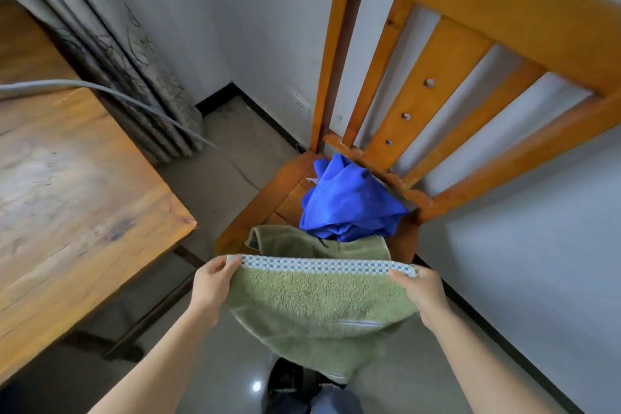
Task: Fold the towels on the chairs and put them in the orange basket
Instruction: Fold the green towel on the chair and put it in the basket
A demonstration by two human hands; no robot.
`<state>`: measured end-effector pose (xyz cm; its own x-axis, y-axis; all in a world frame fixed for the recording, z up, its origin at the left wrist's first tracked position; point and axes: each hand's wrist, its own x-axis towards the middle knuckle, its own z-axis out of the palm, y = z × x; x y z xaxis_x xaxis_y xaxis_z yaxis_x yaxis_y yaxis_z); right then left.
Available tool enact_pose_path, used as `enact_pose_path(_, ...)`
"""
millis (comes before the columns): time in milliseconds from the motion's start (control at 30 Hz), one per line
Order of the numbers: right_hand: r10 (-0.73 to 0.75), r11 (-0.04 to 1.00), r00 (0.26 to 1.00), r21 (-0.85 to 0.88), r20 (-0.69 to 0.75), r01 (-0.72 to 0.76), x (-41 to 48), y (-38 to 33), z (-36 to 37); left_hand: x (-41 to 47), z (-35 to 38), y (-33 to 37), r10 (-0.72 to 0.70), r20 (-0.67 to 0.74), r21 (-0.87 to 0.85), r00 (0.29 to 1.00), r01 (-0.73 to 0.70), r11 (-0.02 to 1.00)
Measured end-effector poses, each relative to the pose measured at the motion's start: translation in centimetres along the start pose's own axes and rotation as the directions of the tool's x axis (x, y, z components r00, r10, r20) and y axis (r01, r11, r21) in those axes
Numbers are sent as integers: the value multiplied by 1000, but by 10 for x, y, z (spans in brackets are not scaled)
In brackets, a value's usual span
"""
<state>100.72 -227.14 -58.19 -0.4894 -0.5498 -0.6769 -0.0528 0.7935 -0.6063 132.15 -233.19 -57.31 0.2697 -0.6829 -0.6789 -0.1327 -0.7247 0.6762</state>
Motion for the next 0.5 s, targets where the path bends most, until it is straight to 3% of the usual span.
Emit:
enact_pose_path(100,-48,998,997,-30,-54,46,62,11,21,56,29,-14,-114,6,-183,993,113,977)
enact_pose_path(267,-22,1000,997,-4,-79,22,128,30,46,113,71,-23,-103,28,-189,994,107,976)
enact_pose_path(433,5,1000,1000,25,30,-6,130,45,55,117,98,-37,-111,210,-35,971,121,992)
enact_pose_path(500,19,998,999,57,44,-22,117,49,48,104,95,-45,-127,211,12,969,128,992)
